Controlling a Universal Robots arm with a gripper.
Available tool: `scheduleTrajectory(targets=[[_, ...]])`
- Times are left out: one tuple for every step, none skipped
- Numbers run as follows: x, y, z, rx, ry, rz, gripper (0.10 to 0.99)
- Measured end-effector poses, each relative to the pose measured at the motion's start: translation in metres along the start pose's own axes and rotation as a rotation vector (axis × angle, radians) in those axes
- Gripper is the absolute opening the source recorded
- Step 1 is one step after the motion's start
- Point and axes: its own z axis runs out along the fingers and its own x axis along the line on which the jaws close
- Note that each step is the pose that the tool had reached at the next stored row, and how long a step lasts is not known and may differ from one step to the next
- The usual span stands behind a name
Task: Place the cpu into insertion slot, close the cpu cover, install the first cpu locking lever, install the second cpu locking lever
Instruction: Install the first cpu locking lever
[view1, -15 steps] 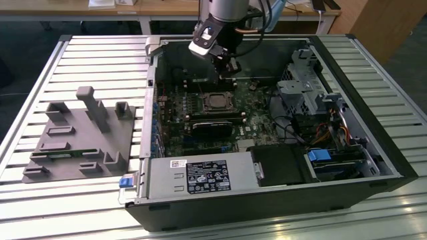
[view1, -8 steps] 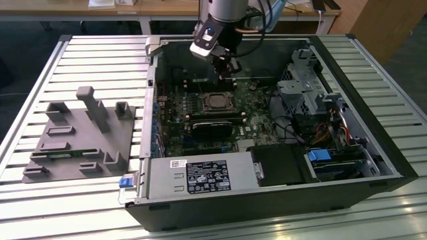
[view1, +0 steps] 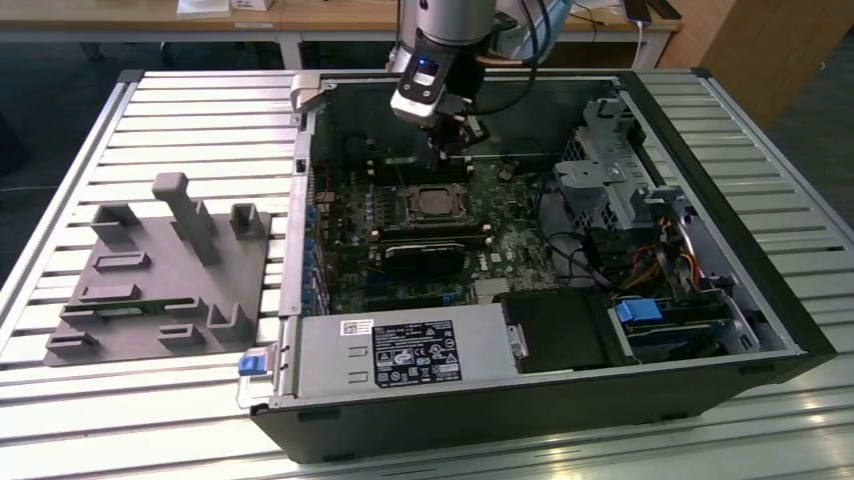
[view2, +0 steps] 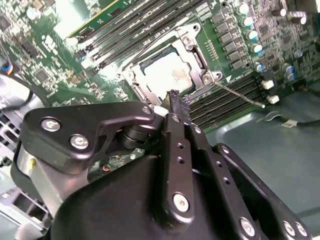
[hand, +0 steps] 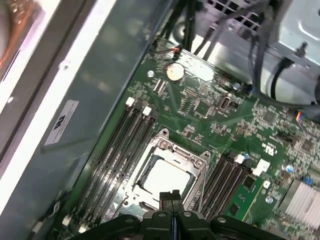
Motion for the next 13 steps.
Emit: scheduleTrajectory(targets=[[0.0, 0.0, 0.0, 0.0, 0.0, -0.013, 0.122], [0.0, 0.0, 0.0, -0.001, -0.0001, -0.027, 0.122], [0.0, 0.0001, 0.0, -0.001, -0.0002, -0.041, 0.122], [0.0, 0.0001, 0.0001, -0.001, -0.0002, -0.053, 0.122], [0.0, 0.0001, 0.0001, -0.001, -0.0003, -0.066, 0.122], [0.0, 0.0001, 0.0, -0.002, -0.0004, -0.079, 0.122], [-0.0001, 0.0001, 0.0001, -0.002, -0.0004, -0.092, 0.122], [-0.0001, 0.0001, 0.0, -0.002, -0.0005, -0.106, 0.122], [-0.0001, 0.0002, 0.0, -0.002, -0.0006, -0.121, 0.122], [-0.0001, 0.0002, 0.0, -0.003, -0.0007, -0.136, 0.122], [-0.0001, 0.0002, 0.0, -0.003, -0.0008, -0.151, 0.122], [-0.0001, 0.0002, 0.0, -0.003, -0.0009, -0.165, 0.122], [-0.0001, 0.0002, 0.0, -0.003, -0.001, -0.178, 0.122]])
